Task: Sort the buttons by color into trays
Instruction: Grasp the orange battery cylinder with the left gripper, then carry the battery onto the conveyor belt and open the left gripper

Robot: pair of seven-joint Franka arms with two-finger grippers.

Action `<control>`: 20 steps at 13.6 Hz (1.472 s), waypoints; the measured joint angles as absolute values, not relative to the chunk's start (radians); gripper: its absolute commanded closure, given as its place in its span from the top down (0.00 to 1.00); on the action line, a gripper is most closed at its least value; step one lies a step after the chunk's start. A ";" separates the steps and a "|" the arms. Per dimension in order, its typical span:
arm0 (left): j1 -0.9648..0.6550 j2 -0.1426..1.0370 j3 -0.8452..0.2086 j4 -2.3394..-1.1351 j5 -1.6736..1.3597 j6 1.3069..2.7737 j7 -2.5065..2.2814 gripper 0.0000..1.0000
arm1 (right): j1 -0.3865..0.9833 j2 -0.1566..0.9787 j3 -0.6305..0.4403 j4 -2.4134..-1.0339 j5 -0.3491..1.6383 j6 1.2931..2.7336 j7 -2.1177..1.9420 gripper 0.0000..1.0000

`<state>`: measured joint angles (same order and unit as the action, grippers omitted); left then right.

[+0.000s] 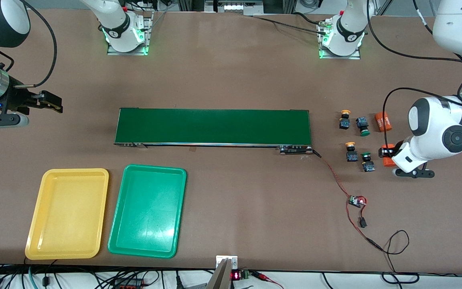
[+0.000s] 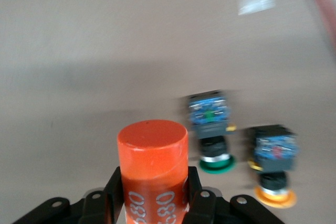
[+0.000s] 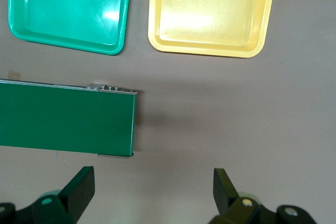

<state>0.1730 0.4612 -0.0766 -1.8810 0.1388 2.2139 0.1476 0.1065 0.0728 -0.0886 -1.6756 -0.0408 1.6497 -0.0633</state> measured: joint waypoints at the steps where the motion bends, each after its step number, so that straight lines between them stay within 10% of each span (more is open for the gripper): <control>1: 0.172 0.449 -0.104 -1.871 0.139 2.199 0.207 0.14 | 0.106 0.073 -0.089 -1.676 -0.041 1.650 -0.063 1.00; 18: 0.094 0.471 -0.590 -1.918 0.139 2.107 1.096 0.08 | 0.107 0.073 -0.088 -1.676 -0.041 1.650 -0.063 1.00; 19: 0.089 0.489 -0.589 -1.929 0.139 2.130 1.076 0.17 | 0.107 0.073 -0.088 -1.676 -0.041 1.650 -0.063 1.00; 20: 0.086 0.503 -0.589 -1.936 0.139 2.142 1.056 0.81 | 0.107 0.073 -0.088 -1.676 -0.041 1.650 -0.063 1.00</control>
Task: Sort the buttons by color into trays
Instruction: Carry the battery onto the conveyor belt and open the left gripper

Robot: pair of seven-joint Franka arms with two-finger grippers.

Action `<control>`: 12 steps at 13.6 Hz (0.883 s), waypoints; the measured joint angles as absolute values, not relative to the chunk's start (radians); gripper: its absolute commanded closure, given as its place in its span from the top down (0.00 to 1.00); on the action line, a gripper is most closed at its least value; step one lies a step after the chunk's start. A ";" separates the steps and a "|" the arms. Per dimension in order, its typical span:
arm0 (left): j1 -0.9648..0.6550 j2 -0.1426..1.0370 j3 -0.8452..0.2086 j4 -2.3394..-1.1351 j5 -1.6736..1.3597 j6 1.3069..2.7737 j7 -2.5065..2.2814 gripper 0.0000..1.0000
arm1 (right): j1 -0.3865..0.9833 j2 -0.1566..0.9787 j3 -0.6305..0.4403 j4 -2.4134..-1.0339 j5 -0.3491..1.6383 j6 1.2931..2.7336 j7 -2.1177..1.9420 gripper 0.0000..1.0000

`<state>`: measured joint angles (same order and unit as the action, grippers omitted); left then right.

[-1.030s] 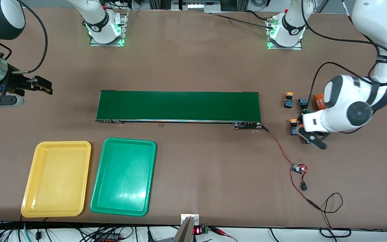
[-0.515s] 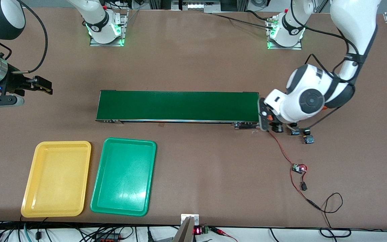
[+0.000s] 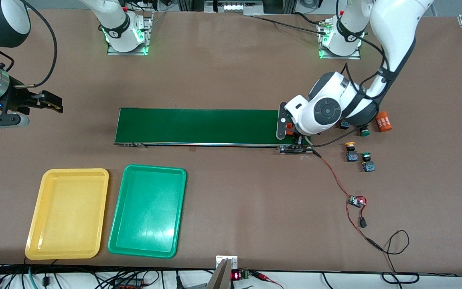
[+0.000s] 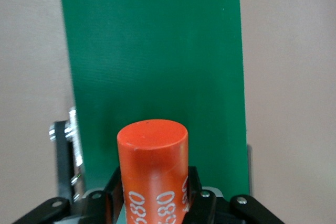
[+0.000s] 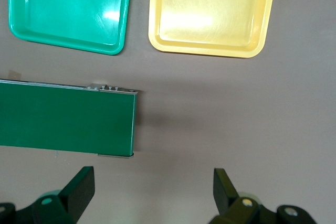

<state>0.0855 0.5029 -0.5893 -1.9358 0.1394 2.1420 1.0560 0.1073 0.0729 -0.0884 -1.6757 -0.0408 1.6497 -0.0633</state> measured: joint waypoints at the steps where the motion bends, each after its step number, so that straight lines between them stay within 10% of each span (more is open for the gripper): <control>1: 0.082 0.507 -0.589 -1.935 0.139 2.149 1.034 1.00 | 0.107 0.073 -0.088 -1.676 -0.041 1.650 -0.063 1.00; 12: 0.095 0.371 -0.561 -1.795 0.162 1.939 0.599 1.00 | 0.107 0.073 -0.088 -1.676 -0.041 1.650 -0.063 1.00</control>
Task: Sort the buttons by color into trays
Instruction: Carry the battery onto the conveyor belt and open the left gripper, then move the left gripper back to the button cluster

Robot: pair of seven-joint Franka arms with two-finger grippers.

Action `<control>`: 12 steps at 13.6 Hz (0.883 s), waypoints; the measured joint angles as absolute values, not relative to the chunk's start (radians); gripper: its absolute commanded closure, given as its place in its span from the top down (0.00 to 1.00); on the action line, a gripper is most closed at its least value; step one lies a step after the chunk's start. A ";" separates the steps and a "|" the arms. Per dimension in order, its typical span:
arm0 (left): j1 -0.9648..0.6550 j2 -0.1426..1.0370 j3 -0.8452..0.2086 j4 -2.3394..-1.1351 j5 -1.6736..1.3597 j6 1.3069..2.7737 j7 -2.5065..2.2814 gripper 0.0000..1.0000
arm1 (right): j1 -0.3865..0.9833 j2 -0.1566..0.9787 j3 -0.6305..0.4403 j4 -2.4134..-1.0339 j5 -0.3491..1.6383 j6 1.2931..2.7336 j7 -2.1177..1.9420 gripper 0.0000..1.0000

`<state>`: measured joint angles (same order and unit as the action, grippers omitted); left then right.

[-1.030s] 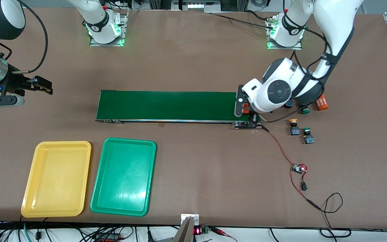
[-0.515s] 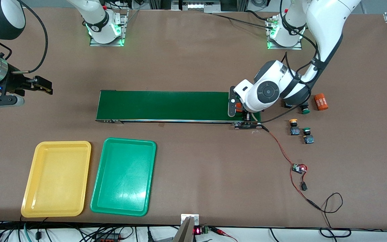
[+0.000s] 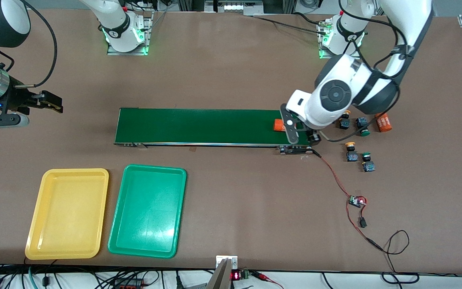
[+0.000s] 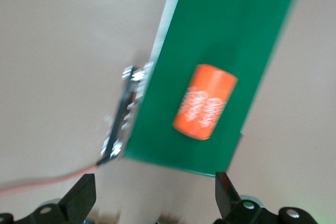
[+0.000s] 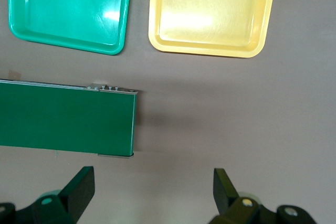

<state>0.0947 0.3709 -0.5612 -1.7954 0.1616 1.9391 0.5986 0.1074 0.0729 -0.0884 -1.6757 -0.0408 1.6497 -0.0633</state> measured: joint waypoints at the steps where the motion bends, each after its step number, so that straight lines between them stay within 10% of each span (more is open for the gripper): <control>1: 0.122 0.374 -0.550 -1.785 0.162 1.939 0.529 1.00 | 0.107 0.073 -0.088 -1.676 -0.041 1.650 -0.063 1.00; 12: 0.274 0.485 -0.380 -1.683 0.241 1.939 -0.073 1.00 | 0.107 0.073 -0.088 -1.676 -0.041 1.650 -0.063 1.00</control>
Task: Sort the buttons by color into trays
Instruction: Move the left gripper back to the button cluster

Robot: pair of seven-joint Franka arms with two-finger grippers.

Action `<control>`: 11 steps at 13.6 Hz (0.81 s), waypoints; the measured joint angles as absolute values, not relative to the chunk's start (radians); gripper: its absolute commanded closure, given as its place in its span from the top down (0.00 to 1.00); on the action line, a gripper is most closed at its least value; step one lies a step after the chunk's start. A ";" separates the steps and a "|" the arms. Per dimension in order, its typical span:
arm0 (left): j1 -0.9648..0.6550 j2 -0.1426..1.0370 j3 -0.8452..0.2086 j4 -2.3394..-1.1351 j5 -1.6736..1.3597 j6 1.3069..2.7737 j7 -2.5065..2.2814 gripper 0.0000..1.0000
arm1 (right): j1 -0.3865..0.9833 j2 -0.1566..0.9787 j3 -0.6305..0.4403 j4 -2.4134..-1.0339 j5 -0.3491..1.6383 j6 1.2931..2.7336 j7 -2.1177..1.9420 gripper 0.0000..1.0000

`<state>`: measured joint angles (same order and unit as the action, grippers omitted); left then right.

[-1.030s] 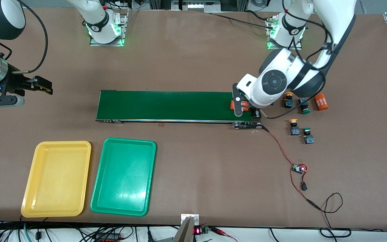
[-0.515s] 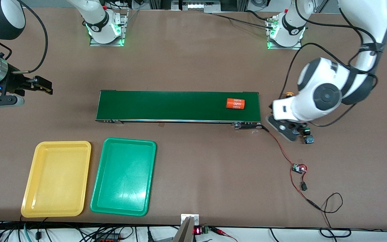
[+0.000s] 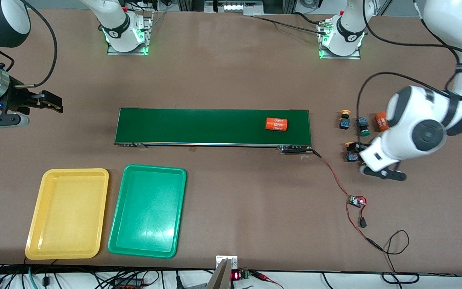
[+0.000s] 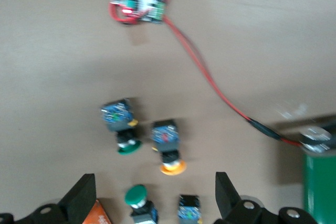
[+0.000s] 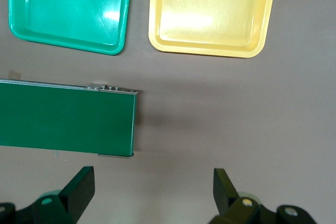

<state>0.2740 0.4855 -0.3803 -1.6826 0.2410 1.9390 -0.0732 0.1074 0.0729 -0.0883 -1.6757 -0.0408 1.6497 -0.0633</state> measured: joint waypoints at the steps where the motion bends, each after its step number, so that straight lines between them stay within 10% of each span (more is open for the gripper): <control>1: 0.292 0.519 -0.377 -1.662 0.242 1.939 -0.075 1.00 | 0.107 0.073 -0.088 -1.676 -0.041 1.650 -0.063 1.00; 11: 0.331 0.699 -0.357 -1.650 0.314 2.064 -0.223 0.89 | 0.107 0.073 -0.088 -1.676 -0.041 1.650 -0.063 1.00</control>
<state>0.3309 0.6995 -0.3574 -1.6498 0.3137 2.0635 -0.2227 0.1075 0.0729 -0.0883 -1.6757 -0.0408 1.6497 -0.0633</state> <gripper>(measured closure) 0.044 0.000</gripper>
